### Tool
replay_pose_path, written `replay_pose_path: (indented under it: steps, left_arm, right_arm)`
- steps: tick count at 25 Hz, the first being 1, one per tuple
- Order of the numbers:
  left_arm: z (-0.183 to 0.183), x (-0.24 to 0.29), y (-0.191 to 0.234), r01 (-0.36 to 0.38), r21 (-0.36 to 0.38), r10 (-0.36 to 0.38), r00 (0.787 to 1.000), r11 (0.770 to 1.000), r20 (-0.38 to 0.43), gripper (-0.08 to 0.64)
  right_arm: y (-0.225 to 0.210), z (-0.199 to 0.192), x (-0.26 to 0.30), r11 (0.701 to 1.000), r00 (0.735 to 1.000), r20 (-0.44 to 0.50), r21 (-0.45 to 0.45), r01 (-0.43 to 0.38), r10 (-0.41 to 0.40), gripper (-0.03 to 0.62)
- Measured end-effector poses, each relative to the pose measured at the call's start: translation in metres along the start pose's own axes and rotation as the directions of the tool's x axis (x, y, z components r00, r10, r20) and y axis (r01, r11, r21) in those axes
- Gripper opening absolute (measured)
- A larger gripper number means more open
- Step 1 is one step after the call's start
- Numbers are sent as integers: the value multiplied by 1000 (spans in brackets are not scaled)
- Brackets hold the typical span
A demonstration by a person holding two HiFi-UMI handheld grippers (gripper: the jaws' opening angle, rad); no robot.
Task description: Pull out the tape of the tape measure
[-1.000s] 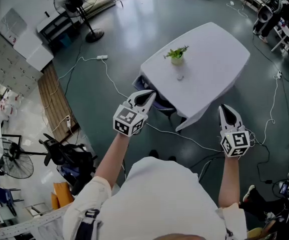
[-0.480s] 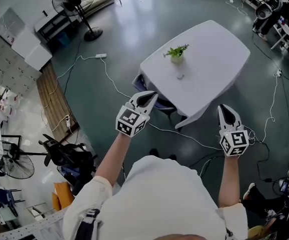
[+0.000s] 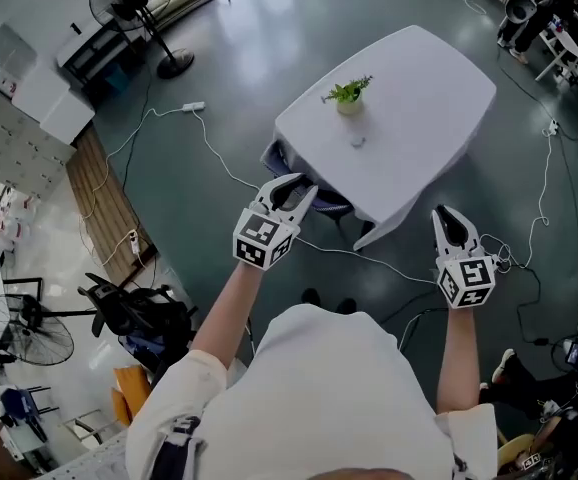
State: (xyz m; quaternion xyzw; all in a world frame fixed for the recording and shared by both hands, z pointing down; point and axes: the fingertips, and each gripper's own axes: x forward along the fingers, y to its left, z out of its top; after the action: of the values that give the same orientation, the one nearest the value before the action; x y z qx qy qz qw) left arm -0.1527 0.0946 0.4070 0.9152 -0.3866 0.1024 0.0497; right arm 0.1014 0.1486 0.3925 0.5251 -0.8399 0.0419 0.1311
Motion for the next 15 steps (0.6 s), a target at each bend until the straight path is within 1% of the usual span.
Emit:
replay_pose_path:
  steps: [3, 4, 6, 8, 10, 15]
  left_arm:
    - [-5, -2, 2, 17, -15, -17, 1000, 1000, -3, 189]
    - [-7, -2, 3, 25, -22, -25, 1000, 999, -1, 228]
    - [-8, -4, 7, 36, -33, -36, 999, 999, 3, 267]
    - [-10, -5, 12, 41, -35, -41, 999, 999, 3, 284]
    - [-12, -7, 18, 45, -30, -45, 999, 999, -1, 295]
    - [-17, -13, 27, 57, -19, -57, 998, 998, -9, 324]
  right_arm:
    - [8, -4, 2, 1000, 1000, -9, 6, 2, -2, 41]
    - [10, -4, 3, 1000, 1000, -12, 6, 2, -2, 41]
    - [15, -5, 7, 1000, 1000, -18, 5, 0, 0, 43]
    - [19, -5, 11, 1000, 1000, -26, 6, -1, 1, 55]
    - [25, -7, 16, 1000, 999, -36, 6, 1, 0, 98]
    - [38, -7, 24, 1000, 999, -38, 5, 8, -7, 98]
